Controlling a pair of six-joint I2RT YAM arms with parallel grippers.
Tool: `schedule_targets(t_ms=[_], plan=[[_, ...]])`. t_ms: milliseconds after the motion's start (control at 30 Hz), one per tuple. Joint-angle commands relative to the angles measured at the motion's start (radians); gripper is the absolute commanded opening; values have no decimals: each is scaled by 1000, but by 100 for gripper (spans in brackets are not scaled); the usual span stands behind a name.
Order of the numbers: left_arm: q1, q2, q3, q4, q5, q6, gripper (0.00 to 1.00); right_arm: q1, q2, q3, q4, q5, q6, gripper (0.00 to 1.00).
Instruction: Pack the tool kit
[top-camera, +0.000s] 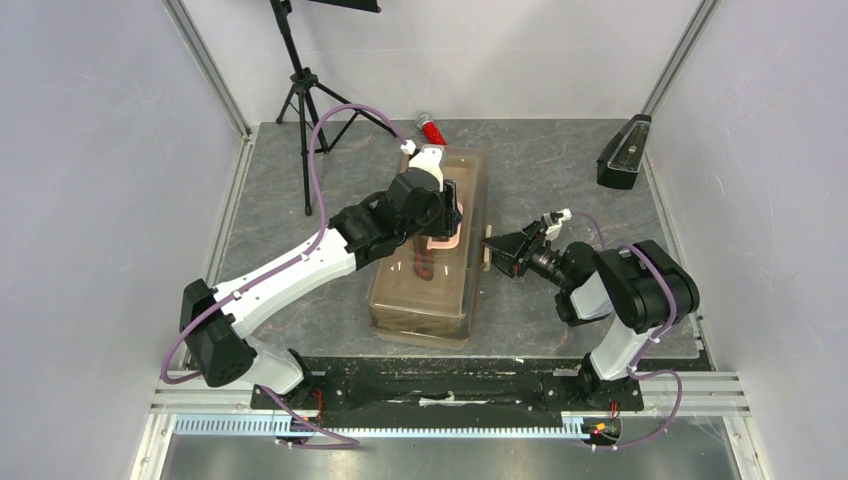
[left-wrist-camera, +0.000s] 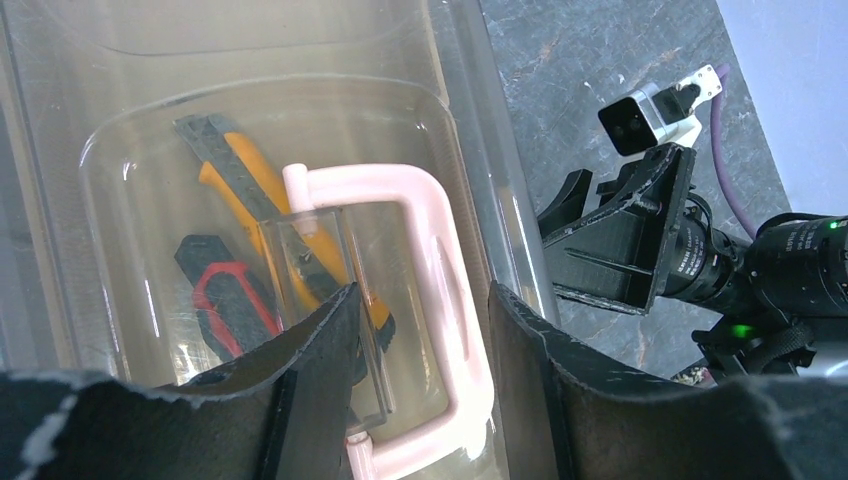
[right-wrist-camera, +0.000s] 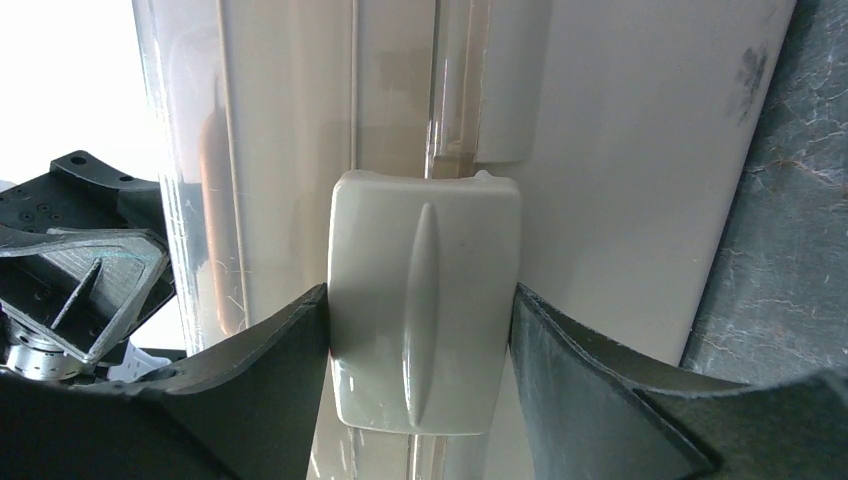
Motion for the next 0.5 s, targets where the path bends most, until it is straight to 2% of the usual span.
schedule_targets(t_ms=[0,233,467], plan=[[-12,39,-37,-56,54,-36,56,34,-80,12,409,-54,-8,65],[-12,29,-43,-60,45,-35,56,32,-180,-31,193,-23,-126,66],[-12,14,-53,-58,35,-35,56,25,-156,-61,168,-6,-165,67]])
